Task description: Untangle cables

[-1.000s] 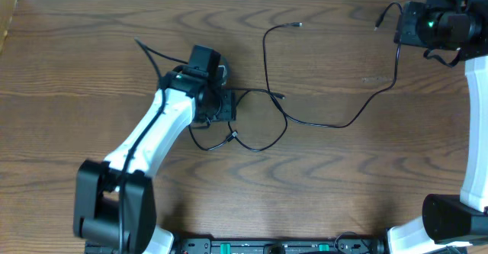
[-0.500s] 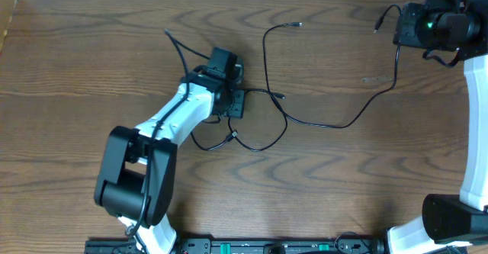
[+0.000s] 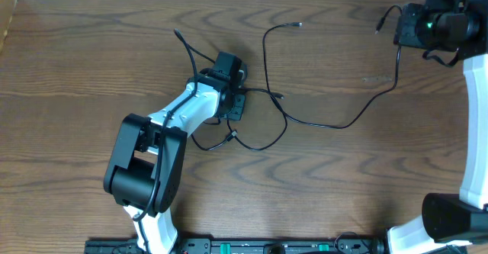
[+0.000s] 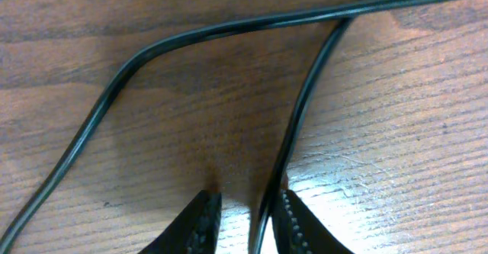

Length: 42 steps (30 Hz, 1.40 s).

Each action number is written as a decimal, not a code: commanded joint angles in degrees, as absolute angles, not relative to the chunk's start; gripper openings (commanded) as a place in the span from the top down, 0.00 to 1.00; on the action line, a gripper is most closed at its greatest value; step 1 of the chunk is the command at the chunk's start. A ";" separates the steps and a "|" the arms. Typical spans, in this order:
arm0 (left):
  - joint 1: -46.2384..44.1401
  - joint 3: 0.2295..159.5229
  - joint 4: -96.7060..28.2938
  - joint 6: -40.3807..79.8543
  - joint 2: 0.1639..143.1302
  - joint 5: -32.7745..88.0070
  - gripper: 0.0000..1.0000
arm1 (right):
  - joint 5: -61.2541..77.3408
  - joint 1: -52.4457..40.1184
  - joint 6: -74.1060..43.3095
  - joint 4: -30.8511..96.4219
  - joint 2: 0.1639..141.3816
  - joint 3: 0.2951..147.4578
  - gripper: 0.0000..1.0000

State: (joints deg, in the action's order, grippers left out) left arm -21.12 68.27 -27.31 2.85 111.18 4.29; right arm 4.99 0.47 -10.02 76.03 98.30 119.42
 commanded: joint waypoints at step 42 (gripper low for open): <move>-11.99 71.90 -36.82 20.91 58.63 8.19 0.92 | 30.81 -18.94 20.84 70.17 117.47 102.45 0.21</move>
State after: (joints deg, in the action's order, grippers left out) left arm -13.15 70.24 -37.06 18.68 59.48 6.52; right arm 30.48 -16.67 18.70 71.20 116.75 106.26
